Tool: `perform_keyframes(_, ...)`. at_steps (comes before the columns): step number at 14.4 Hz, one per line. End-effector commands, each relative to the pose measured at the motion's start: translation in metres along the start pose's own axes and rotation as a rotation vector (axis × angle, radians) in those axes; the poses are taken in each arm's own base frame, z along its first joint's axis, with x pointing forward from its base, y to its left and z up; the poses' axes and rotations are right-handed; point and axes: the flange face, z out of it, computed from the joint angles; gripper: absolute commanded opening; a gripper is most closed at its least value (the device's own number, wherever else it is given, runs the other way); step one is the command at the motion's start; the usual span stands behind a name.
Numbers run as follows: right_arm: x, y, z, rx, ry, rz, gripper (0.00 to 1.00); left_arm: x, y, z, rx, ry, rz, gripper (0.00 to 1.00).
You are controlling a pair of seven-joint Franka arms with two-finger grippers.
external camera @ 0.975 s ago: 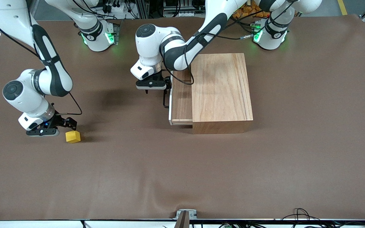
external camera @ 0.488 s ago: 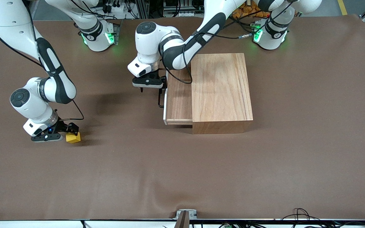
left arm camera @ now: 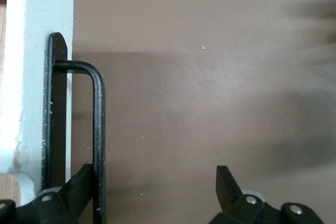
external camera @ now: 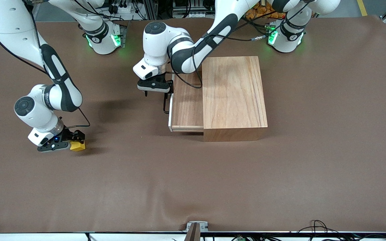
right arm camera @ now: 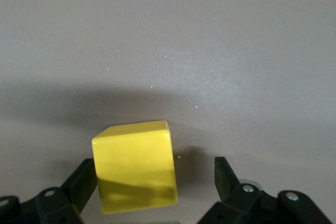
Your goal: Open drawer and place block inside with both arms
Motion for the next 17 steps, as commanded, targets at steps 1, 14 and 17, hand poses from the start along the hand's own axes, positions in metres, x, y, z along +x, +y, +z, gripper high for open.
perform_keyframes(1,0.003,0.002,0.007,-0.011,0.045,-0.075,1.0,-0.006,0.018,-0.008,-0.059,0.006,-0.009,1.0)
perform_keyframes(14,0.027,0.004,-0.045,-0.03,0.104,-0.223,0.0,0.029,0.001,-0.046,-0.044,-0.033,-0.099,1.0)
perform_keyframes(17,0.058,0.019,-0.084,-0.006,0.048,-0.32,0.0,0.052,-0.011,-0.091,-0.024,-0.035,-0.141,1.0)
